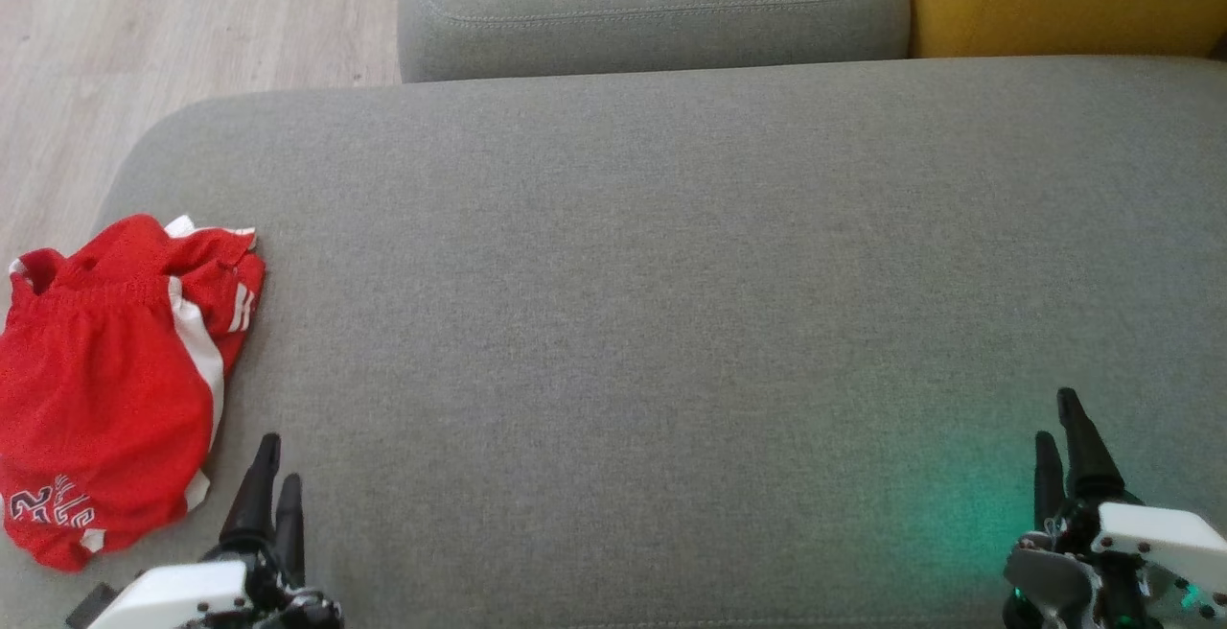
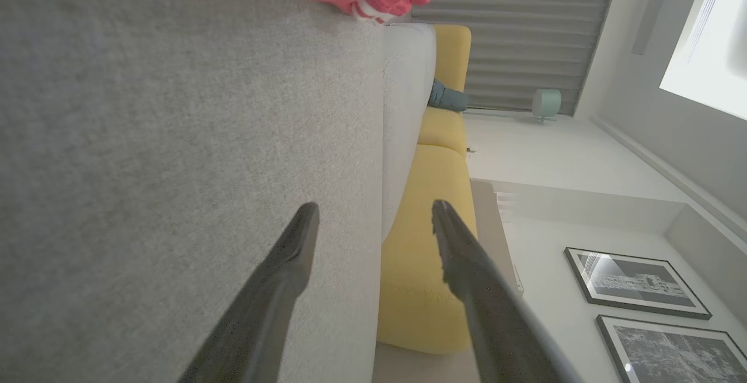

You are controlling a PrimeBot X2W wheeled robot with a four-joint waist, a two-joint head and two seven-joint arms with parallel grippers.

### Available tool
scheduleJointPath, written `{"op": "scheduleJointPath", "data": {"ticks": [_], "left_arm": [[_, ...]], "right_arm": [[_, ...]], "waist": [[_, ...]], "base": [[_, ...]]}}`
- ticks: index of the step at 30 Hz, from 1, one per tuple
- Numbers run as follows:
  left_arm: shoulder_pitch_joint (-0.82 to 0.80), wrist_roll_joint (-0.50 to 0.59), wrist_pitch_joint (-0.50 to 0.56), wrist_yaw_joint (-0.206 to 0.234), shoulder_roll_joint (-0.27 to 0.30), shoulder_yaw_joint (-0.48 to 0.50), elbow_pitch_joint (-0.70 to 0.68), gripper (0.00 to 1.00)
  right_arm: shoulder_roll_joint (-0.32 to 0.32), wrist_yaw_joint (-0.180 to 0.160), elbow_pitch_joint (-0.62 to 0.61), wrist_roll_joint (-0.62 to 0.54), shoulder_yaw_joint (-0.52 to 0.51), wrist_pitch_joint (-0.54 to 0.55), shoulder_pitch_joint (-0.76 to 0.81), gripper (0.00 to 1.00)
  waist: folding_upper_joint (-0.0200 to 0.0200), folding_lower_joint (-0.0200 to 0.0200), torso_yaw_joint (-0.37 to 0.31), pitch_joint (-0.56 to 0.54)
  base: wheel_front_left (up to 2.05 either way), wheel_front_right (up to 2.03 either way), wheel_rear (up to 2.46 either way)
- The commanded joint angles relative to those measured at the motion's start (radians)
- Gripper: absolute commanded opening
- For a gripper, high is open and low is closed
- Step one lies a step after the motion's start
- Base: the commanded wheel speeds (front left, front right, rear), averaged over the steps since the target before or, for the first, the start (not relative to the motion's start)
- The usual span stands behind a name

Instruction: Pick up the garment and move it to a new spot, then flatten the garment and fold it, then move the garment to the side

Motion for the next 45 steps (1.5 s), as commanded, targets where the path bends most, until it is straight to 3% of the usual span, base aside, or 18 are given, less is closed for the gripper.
{"op": "scheduleJointPath", "data": {"ticks": [1,23,45], "left_arm": [[-0.056,0.016,-0.009,-0.003,0.007,0.003,-0.037,1.0],[-0.09,0.272,-0.07,0.002,0.012,0.01,-0.056,1.0],[-0.119,0.637,-0.134,0.076,0.019,-0.031,-0.043,1.0]], "right_arm": [[-0.008,0.0,-0.038,-0.013,0.01,-0.01,-0.052,1.0],[-0.011,0.002,-0.045,-0.244,0.05,-0.074,-0.095,1.0],[-0.007,0.003,-0.004,-0.623,0.071,-0.138,-0.143,1.0]], "waist": [[0.0,0.0,0.0,0.0],[0.0,0.0,-0.002,0.007],[0.0,0.0,-0.005,0.01]], "base": [[0.0,0.0,0.0],[0.0,0.0,0.0],[0.0,0.0,0.0]]}}
